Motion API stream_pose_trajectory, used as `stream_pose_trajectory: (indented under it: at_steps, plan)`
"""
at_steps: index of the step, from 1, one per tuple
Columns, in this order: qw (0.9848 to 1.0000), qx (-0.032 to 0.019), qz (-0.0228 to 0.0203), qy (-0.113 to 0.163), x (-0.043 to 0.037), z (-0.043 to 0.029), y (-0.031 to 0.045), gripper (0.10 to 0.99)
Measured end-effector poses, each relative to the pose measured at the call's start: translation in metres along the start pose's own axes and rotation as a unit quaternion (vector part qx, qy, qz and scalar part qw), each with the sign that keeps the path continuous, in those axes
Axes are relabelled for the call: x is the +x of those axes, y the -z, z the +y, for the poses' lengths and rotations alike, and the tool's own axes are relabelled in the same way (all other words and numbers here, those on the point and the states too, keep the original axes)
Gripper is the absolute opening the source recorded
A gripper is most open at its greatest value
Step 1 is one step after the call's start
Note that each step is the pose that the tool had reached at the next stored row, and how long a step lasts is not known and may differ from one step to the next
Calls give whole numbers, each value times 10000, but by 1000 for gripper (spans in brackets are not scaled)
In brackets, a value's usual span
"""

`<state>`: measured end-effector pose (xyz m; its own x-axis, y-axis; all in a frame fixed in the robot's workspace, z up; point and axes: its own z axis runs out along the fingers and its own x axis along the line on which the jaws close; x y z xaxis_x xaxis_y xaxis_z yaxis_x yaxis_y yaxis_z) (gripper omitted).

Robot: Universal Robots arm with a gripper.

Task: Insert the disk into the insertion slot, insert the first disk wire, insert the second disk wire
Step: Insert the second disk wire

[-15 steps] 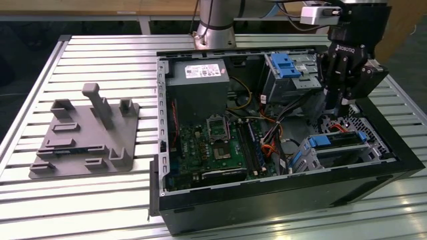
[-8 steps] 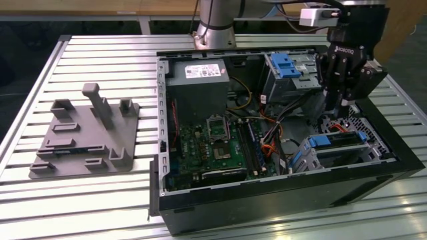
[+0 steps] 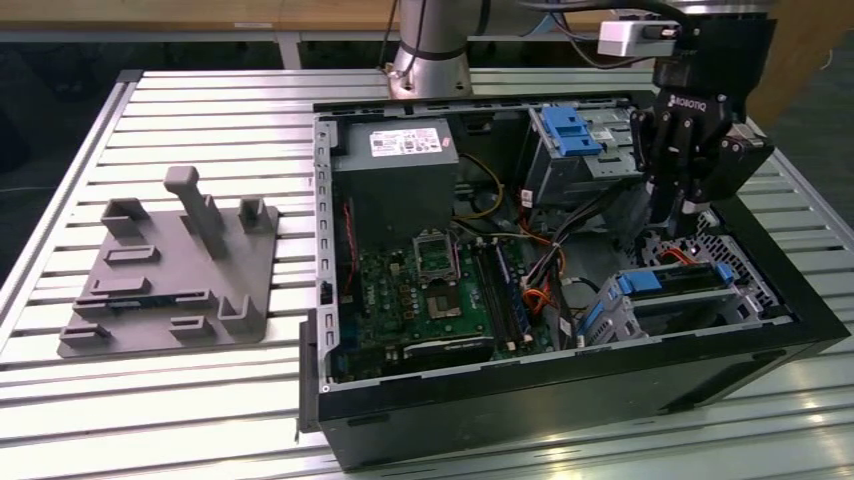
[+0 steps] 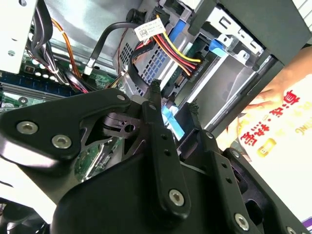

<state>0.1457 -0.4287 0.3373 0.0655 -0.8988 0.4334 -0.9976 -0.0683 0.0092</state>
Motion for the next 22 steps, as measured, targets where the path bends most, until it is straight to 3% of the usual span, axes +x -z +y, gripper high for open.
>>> stream_pose_trajectory:
  at_steps: [12, 15, 22]
  plan:
    - [10000, 26, 2, 13, -8, 17, -11, 365]
    - [10000, 26, 2, 13, -9, 18, -12, 227]
    - [10000, 26, 2, 13, -12, 18, -18, 227]
